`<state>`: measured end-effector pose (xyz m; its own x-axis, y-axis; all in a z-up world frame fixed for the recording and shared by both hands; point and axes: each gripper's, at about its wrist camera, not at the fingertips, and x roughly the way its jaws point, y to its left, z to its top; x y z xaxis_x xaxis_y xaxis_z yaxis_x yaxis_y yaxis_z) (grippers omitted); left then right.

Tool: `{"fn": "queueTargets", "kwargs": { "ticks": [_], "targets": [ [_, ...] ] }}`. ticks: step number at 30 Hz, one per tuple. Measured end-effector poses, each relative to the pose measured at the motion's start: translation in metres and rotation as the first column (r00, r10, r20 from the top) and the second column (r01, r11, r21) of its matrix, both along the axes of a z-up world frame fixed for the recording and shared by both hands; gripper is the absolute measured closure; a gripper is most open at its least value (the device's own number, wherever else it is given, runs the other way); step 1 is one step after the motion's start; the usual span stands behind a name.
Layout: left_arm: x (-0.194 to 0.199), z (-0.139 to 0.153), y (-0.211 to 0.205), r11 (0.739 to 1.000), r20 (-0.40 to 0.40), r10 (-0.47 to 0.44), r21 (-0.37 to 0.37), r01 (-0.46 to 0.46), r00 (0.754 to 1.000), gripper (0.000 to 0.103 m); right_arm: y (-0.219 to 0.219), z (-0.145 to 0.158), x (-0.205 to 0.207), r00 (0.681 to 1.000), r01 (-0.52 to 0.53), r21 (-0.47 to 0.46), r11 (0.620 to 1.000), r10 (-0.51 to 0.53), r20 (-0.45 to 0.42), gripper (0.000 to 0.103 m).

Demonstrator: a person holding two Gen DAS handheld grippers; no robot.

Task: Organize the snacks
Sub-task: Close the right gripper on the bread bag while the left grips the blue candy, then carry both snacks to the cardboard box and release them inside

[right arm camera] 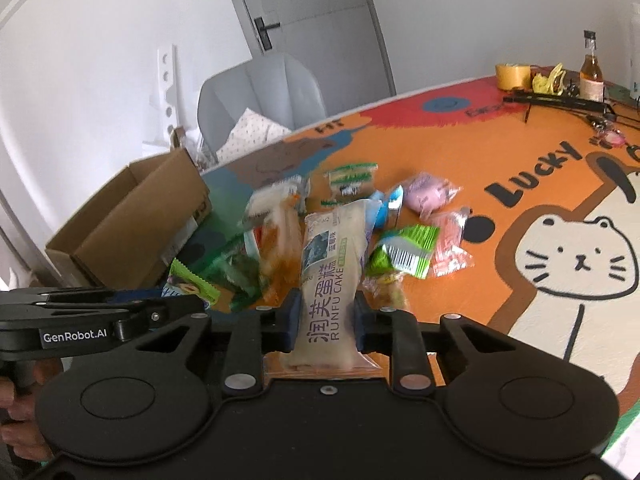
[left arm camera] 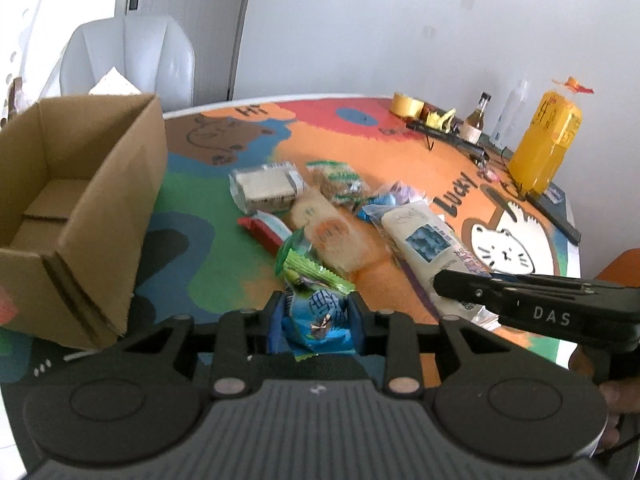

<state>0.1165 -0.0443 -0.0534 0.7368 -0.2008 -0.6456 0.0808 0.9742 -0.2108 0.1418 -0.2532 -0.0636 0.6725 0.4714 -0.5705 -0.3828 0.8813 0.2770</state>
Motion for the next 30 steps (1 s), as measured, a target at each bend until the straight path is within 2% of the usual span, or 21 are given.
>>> {"fn": "queueTargets", "kwargs": {
  "ticks": [11,17,30],
  "targets": [
    [-0.014,0.026,0.019,0.999,0.080,0.037,0.000,-0.037,0.996,0.071,0.009,0.021,-0.002,0.999,-0.017,0.055,0.998,0.014,0.052,0.079],
    [-0.020,0.038,0.039,0.997,0.104,0.082,-0.010,-0.081,0.991,0.071,0.022,0.033,0.004,0.998,-0.060,0.129,0.990,0.058,0.024,0.080],
    [-0.026,0.058,0.102,0.974,0.154,0.227,-0.024,-0.226,0.962,0.071,0.079,0.055,0.015,0.987,-0.151,0.113,0.982,0.144,0.073,0.080]
  ]
}}
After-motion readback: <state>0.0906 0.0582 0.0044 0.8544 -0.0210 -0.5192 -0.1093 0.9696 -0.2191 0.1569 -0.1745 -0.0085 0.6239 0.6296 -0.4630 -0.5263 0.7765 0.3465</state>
